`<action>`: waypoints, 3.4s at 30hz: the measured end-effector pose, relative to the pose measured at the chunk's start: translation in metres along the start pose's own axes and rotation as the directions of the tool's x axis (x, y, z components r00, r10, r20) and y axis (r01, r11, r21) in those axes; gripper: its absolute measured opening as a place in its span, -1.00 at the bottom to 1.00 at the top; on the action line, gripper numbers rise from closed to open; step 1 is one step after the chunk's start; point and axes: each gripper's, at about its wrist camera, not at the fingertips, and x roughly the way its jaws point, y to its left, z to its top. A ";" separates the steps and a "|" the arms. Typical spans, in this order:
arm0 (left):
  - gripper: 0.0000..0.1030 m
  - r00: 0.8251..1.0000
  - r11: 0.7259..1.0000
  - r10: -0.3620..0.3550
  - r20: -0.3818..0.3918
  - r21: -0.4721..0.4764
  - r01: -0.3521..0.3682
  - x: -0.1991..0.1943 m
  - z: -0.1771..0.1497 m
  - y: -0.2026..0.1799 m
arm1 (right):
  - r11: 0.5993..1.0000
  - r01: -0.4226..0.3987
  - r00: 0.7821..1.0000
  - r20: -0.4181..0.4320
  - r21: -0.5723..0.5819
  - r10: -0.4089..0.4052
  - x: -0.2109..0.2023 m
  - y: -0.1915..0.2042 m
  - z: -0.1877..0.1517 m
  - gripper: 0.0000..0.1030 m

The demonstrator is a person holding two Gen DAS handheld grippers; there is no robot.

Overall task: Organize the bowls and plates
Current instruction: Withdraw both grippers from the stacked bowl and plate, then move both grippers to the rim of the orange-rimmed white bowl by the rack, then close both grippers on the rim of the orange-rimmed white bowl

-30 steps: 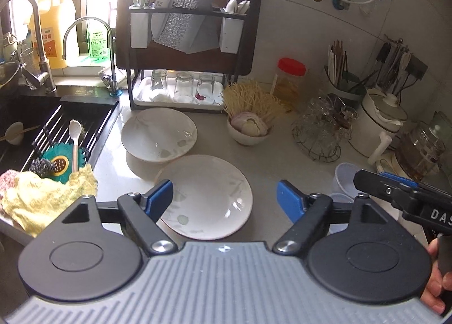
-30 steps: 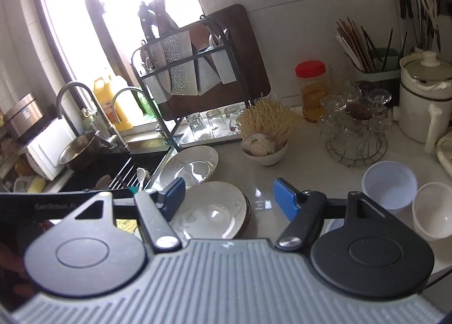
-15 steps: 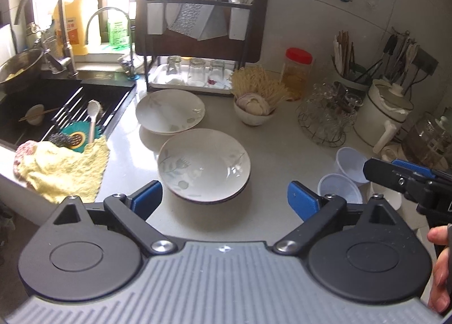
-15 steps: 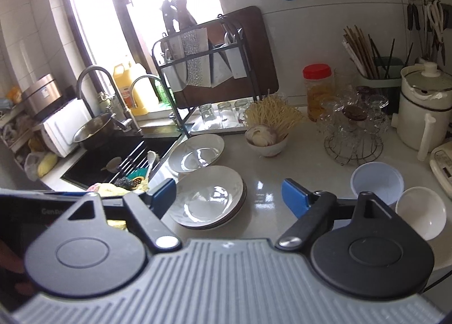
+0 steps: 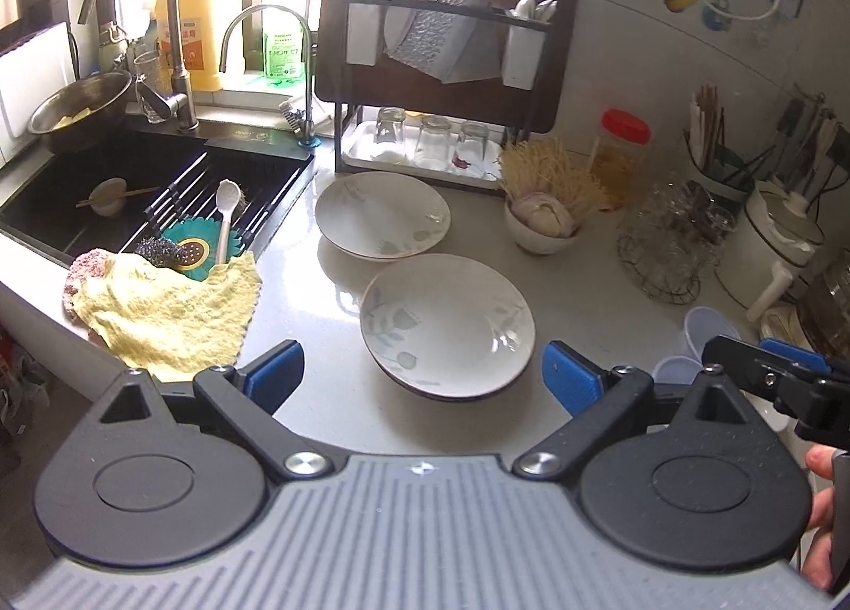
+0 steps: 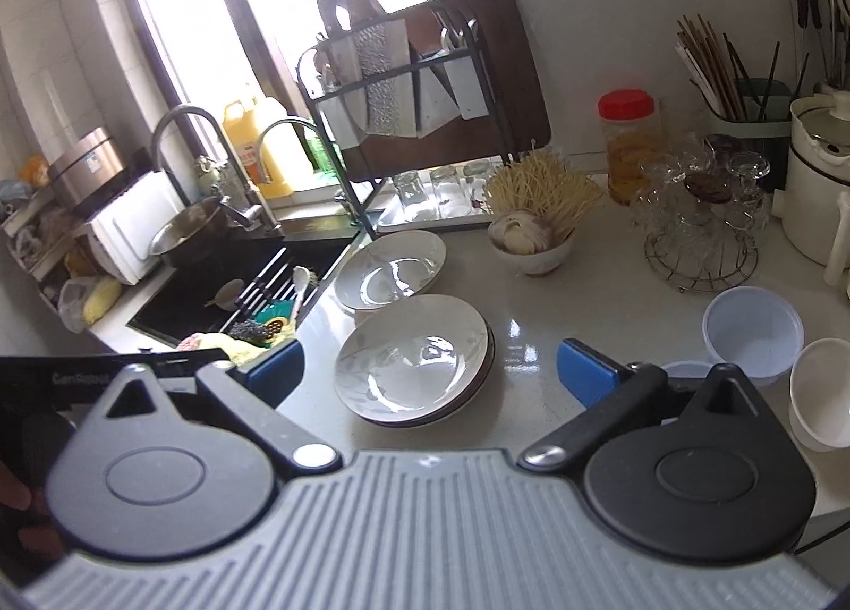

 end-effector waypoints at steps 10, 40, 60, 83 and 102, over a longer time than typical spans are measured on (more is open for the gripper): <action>0.91 1.000 1.000 -0.022 -0.022 -0.018 0.021 0.053 0.047 0.042 | 0.999 0.022 1.000 -0.023 0.032 -0.021 0.053 0.023 0.026 1.00; 0.91 0.957 0.986 -0.159 -0.242 0.011 0.167 0.248 0.147 0.139 | 0.951 0.110 0.987 -0.145 0.288 -0.070 0.226 0.045 0.063 0.93; 0.88 0.888 0.951 -0.309 -0.340 -0.105 0.290 0.381 0.172 0.189 | 0.901 0.247 0.953 -0.259 0.356 -0.158 0.329 0.037 0.058 0.68; -0.31 0.862 0.934 -0.336 -0.379 -0.016 0.357 0.432 0.171 0.194 | 0.862 0.386 0.896 -0.357 0.328 -0.265 0.386 0.026 0.053 0.04; -0.64 0.847 0.912 -0.382 -0.371 -0.001 0.411 0.451 0.181 0.188 | 0.878 0.388 0.878 -0.401 0.279 -0.260 0.404 0.030 0.056 -0.49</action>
